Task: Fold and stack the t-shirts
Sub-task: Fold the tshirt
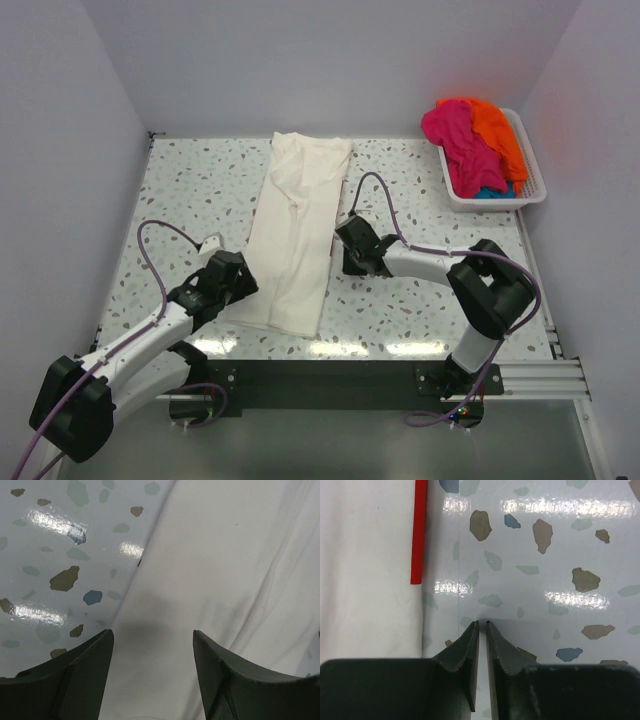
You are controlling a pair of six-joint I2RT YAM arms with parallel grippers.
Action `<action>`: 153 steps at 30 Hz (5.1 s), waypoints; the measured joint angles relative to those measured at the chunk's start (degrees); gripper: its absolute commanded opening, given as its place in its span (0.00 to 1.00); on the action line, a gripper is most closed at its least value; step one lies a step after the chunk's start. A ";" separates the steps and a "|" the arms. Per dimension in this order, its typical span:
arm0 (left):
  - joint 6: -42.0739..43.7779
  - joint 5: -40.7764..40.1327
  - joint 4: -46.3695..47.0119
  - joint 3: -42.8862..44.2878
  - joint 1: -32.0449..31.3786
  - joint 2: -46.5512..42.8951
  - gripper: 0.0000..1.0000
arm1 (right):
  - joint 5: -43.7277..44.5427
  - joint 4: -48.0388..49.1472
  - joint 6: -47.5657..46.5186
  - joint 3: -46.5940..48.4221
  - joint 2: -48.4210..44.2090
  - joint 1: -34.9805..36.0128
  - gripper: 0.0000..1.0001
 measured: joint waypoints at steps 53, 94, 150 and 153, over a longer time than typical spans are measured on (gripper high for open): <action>3.04 11.08 8.37 -7.28 -0.28 -3.65 0.76 | -2.36 0.59 -5.01 1.09 0.70 -6.58 0.45; -5.20 20.33 17.09 -14.88 -10.95 -7.37 0.51 | -6.05 3.17 12.98 -27.39 -29.11 8.48 0.49; -8.83 4.04 -1.55 13.66 -13.31 12.00 0.00 | -2.89 -14.14 -4.83 0.46 -18.25 0.61 0.00; -7.50 3.43 0.66 16.17 -10.12 15.69 0.00 | -2.60 -12.63 -6.38 4.35 -13.11 -2.84 0.00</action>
